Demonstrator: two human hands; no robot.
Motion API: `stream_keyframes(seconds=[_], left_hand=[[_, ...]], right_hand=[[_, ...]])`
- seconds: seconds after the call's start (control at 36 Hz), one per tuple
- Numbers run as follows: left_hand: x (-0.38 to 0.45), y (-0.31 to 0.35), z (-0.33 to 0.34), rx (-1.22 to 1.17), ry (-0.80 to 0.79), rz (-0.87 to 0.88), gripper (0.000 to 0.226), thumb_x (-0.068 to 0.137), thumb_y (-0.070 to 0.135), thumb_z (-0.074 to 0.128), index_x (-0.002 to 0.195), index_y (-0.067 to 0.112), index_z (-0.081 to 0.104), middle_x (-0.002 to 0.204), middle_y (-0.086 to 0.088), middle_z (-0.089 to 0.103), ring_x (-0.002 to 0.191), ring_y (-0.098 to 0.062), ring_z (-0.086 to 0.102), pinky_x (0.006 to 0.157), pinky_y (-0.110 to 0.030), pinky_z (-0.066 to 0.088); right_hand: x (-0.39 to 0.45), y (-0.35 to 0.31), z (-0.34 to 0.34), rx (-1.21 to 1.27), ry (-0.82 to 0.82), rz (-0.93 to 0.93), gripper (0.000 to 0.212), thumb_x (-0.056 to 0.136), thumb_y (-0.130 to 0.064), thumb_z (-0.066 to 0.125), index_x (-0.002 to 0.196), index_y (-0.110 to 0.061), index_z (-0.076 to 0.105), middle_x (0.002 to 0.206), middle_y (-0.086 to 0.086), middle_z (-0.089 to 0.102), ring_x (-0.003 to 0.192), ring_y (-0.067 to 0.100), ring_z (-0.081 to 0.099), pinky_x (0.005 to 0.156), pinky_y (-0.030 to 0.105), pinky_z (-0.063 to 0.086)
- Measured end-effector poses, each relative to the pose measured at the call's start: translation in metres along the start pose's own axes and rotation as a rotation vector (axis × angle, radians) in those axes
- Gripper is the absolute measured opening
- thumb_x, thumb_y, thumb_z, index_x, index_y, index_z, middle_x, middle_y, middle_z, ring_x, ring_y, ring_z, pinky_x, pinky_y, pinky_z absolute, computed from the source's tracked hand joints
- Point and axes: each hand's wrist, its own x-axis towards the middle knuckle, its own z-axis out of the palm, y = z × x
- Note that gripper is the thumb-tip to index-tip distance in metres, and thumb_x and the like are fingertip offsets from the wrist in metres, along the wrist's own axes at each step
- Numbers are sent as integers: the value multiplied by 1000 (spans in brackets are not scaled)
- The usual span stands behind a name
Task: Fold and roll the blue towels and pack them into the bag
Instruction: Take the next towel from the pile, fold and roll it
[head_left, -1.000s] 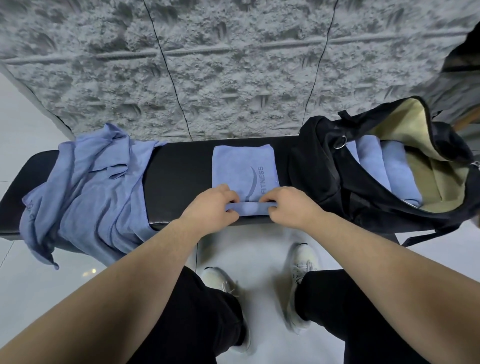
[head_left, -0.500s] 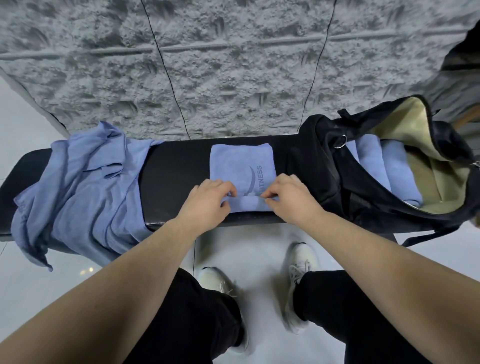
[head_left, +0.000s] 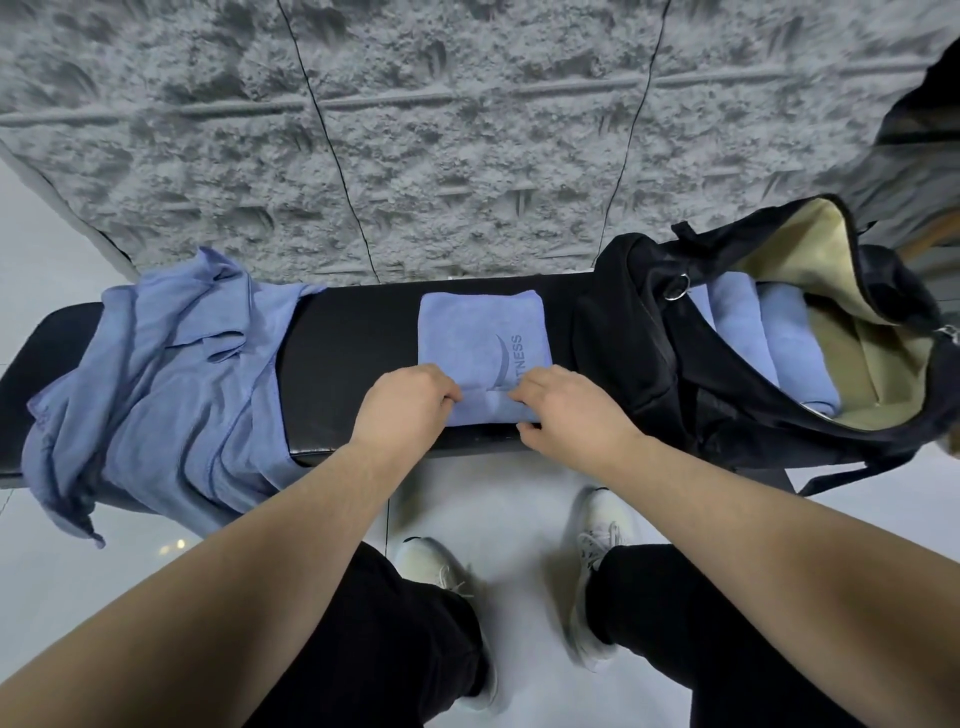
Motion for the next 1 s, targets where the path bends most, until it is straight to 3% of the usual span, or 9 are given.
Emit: stream_keyframes(seconds=[0.14, 0.25, 0.42, 0.5, 0.58, 0.69, 0.78, 0.89, 1.0], left_hand=[[-6, 2, 1, 63, -44, 12, 12, 84, 15, 55, 75, 10, 62, 79, -1, 52, 72, -24, 50, 59, -31, 37], [-6, -1, -1, 72, -145, 45, 29, 85, 12, 61, 113, 15, 67, 108, 0, 59, 88, -20, 50, 72, -30, 42], [-8, 2, -1, 66, -125, 9, 41, 84, 10, 57, 124, 18, 63, 121, 3, 62, 100, -20, 52, 77, -22, 37], [-12, 1, -3, 26, -143, -8, 37, 84, 19, 59, 120, 20, 65, 115, 4, 65, 101, -20, 55, 80, -25, 42], [-14, 0, -4, -76, -162, -54, 21, 80, 23, 59, 99, 21, 69, 92, 4, 67, 88, -20, 59, 71, -32, 50], [-14, -2, -5, -179, -227, -92, 23, 85, 27, 59, 107, 27, 54, 95, 4, 62, 86, -17, 56, 71, -34, 50], [-13, -1, -4, -180, -245, -99, 19, 87, 27, 55, 105, 28, 46, 93, -1, 59, 80, -18, 54, 68, -35, 48], [-10, -2, -2, -210, -239, -140, 17, 91, 23, 50, 108, 26, 49, 96, 1, 56, 79, -16, 53, 60, -26, 40], [-5, -5, 3, -189, -151, -141, 23, 92, 20, 49, 113, 23, 59, 113, 6, 55, 99, -17, 50, 80, -27, 38]], right_hand=[[4, 5, -2, 17, -60, 23, 42, 92, -15, 54, 134, -14, 55, 126, 5, 58, 112, 26, 51, 98, 33, 39], [4, 5, -2, 44, -50, 40, 39, 93, -14, 49, 131, -15, 58, 124, 4, 61, 110, 26, 52, 98, 31, 39], [0, 5, -5, 128, -127, 44, 39, 94, -16, 48, 131, -20, 59, 120, 1, 61, 113, 23, 51, 92, 24, 33], [-2, 6, -9, 187, -208, 53, 33, 94, -18, 48, 125, -19, 62, 113, 0, 61, 112, 22, 51, 89, 24, 34], [-5, 6, -10, 254, -239, 97, 37, 94, -19, 49, 131, -23, 56, 120, -3, 61, 113, 19, 51, 90, 26, 37], [-5, 7, -8, 388, -243, 174, 33, 92, -18, 49, 123, -28, 45, 105, -10, 56, 94, 20, 52, 73, 28, 37], [-4, 7, -8, 371, -230, 173, 25, 91, -16, 48, 115, -26, 47, 91, -14, 49, 88, 19, 48, 66, 28, 35], [0, 5, -8, 314, -131, 175, 22, 92, -15, 46, 110, -22, 57, 104, -9, 56, 101, 19, 46, 81, 28, 37], [3, 6, -2, 162, 14, 151, 25, 94, -21, 50, 114, -27, 64, 111, -4, 54, 96, 17, 37, 91, 31, 34]])
